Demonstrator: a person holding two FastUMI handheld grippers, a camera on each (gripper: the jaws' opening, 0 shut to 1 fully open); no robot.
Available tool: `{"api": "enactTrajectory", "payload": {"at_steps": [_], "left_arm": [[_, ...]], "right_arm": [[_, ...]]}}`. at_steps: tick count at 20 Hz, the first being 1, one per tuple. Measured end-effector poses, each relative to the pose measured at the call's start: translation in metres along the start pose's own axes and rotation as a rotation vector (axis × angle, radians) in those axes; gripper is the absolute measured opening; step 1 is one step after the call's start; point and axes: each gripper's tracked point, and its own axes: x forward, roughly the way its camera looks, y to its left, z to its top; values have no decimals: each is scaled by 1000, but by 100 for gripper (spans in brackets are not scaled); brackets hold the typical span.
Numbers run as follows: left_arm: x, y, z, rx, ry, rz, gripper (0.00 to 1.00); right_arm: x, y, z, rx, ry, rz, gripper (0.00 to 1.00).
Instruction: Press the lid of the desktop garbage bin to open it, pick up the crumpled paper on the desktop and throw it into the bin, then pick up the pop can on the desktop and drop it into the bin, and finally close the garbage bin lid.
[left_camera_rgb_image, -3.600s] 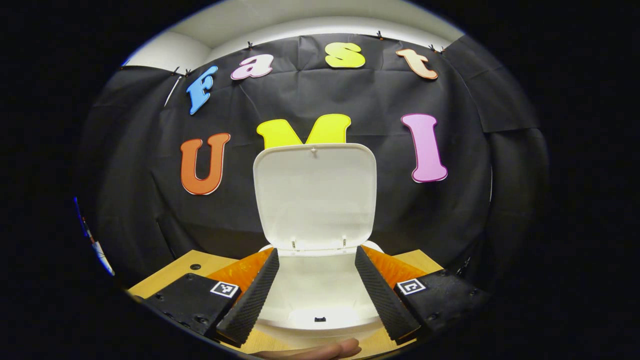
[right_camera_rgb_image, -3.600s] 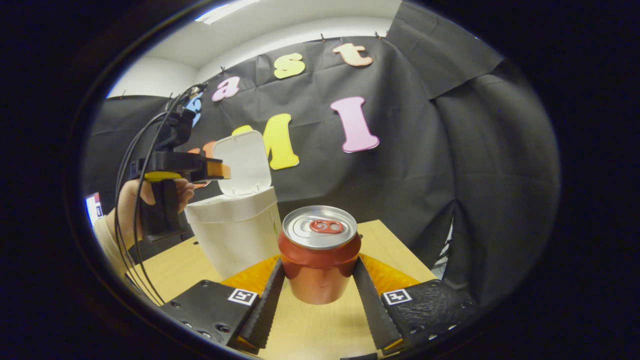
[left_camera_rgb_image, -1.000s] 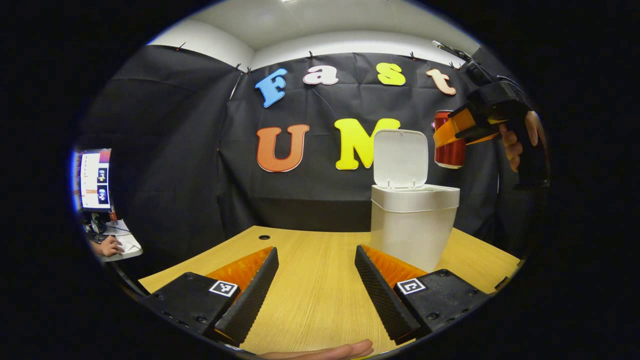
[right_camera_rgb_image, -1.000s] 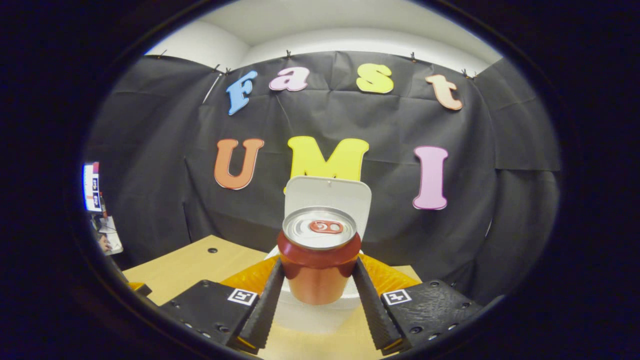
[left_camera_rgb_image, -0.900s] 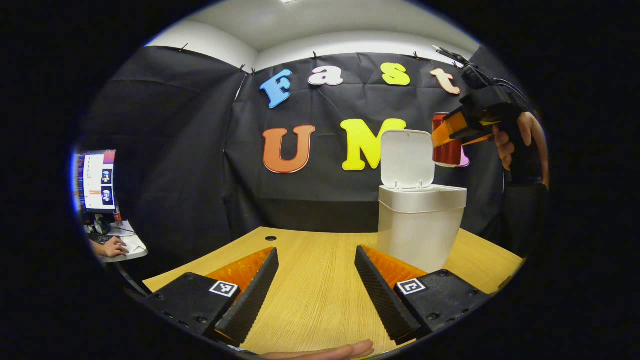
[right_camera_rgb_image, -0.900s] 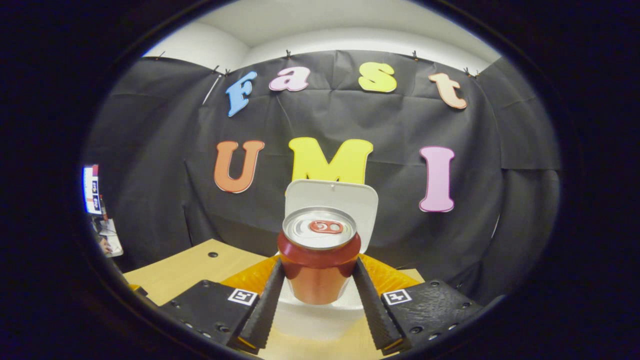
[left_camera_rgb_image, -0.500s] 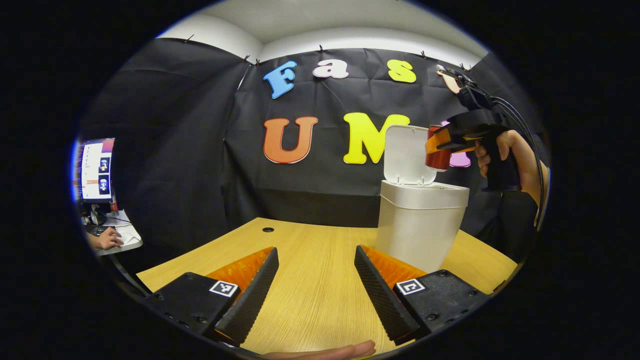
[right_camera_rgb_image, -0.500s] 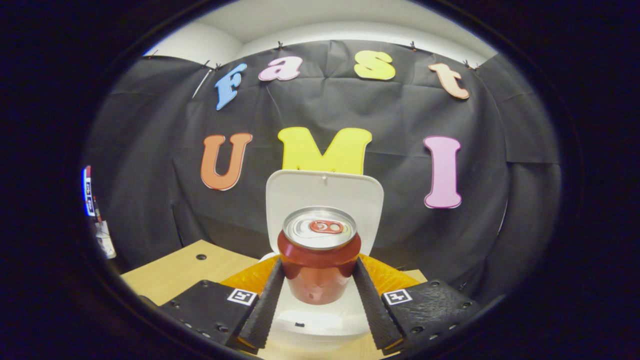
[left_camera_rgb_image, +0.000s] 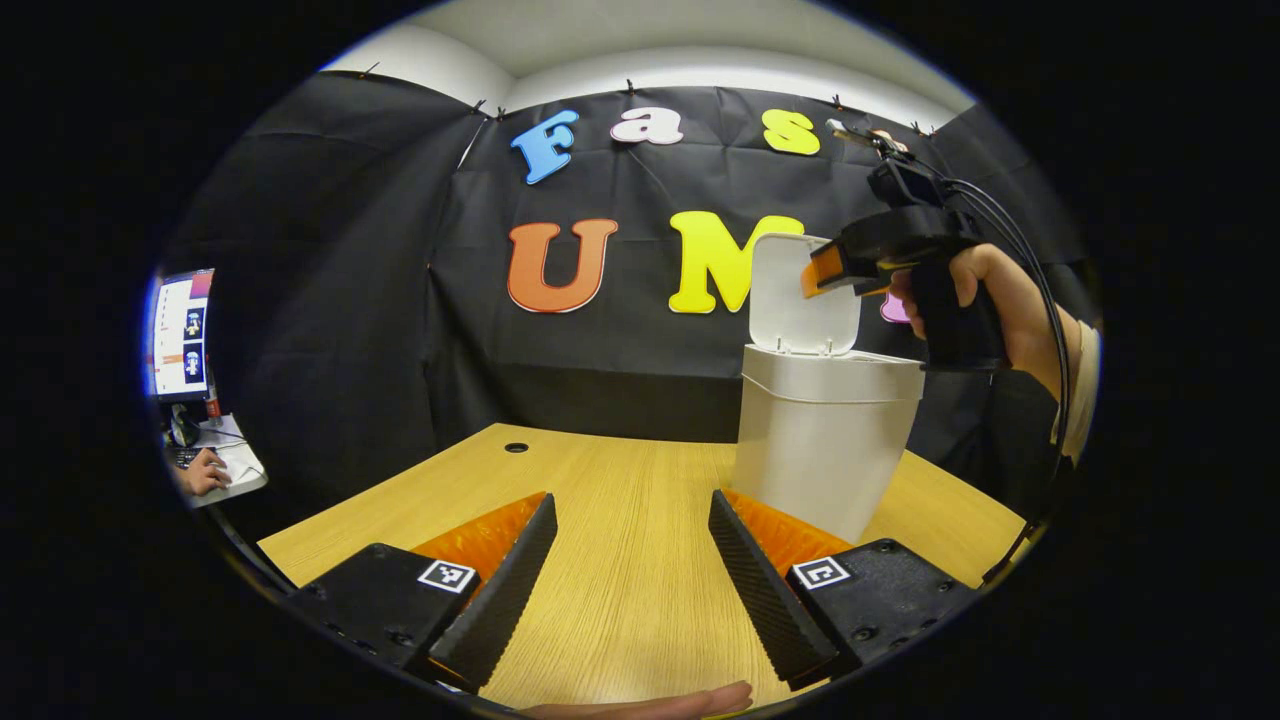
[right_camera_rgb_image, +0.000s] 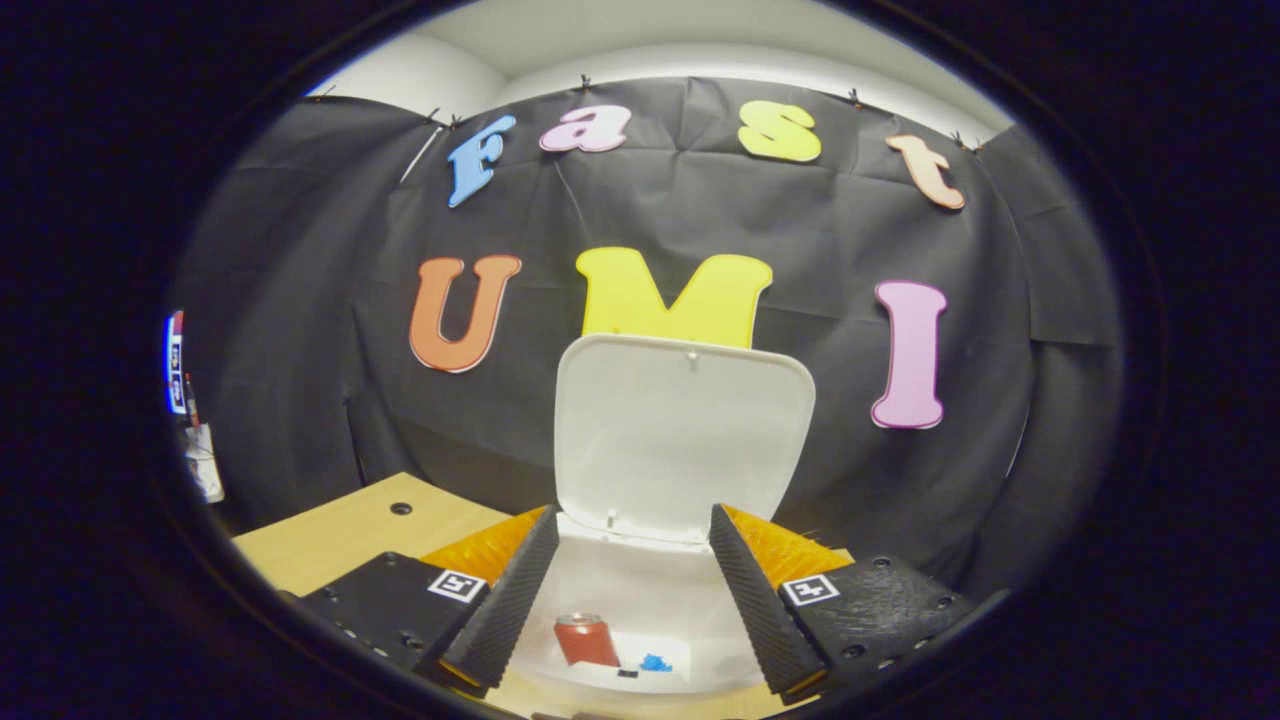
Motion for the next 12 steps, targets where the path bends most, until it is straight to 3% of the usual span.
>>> {"api": "enactTrajectory", "payload": {"at_steps": [2,3,4,5,11,12], "left_arm": [[1,3,-2,23,3,28,99],[2,7,-3,12,3,48,99],[5,6,-5,3,-3,47,99],[9,4,-5,-9,-6,40,99],[12,11,-10,-24,3,61,99],[12,9,-9,-23,-1,51,99]], "right_arm": [[1,-9,27,11,-56,-26,97],[3,-12,44,18,-86,-33,93],[6,-15,58,31,-114,-39,97],[10,-16,72,50,-136,-40,92],[48,-29,124,68,-197,-76,92],[58,-31,131,69,-212,-90,87]]}}
